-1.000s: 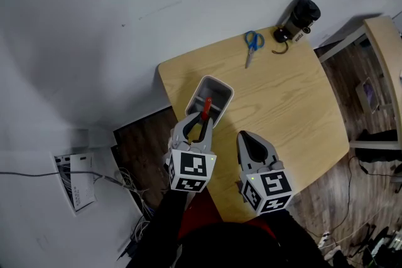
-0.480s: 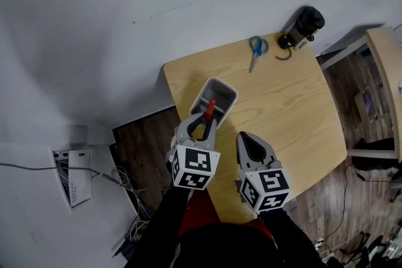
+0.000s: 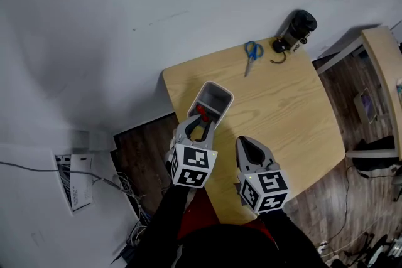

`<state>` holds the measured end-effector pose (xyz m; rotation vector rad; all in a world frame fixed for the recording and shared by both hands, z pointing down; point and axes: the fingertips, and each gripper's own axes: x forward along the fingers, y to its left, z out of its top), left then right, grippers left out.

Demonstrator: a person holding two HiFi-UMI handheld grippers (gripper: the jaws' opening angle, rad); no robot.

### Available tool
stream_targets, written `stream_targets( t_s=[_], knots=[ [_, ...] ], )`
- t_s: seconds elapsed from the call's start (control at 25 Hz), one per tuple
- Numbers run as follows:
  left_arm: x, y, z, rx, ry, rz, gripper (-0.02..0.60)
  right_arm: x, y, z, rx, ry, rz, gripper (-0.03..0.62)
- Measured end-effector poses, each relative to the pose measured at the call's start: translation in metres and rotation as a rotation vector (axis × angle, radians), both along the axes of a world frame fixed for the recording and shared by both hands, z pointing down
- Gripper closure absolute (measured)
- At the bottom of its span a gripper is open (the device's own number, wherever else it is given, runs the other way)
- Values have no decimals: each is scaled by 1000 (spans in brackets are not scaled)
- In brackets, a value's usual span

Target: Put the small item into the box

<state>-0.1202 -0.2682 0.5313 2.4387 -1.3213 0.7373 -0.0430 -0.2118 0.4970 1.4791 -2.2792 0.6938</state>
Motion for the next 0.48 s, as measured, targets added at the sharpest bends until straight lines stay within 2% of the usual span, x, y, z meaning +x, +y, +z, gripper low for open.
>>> stream_targets(
  t_s=[0.32,0.48],
  knots=[
    [-2,4,-20,16,35,-7,494,1,-1,-14,29,-11,12,586],
    [-4,9,-34,37,50,-10,523,-1,-1,-26,54,-23,17,586]
  ],
)
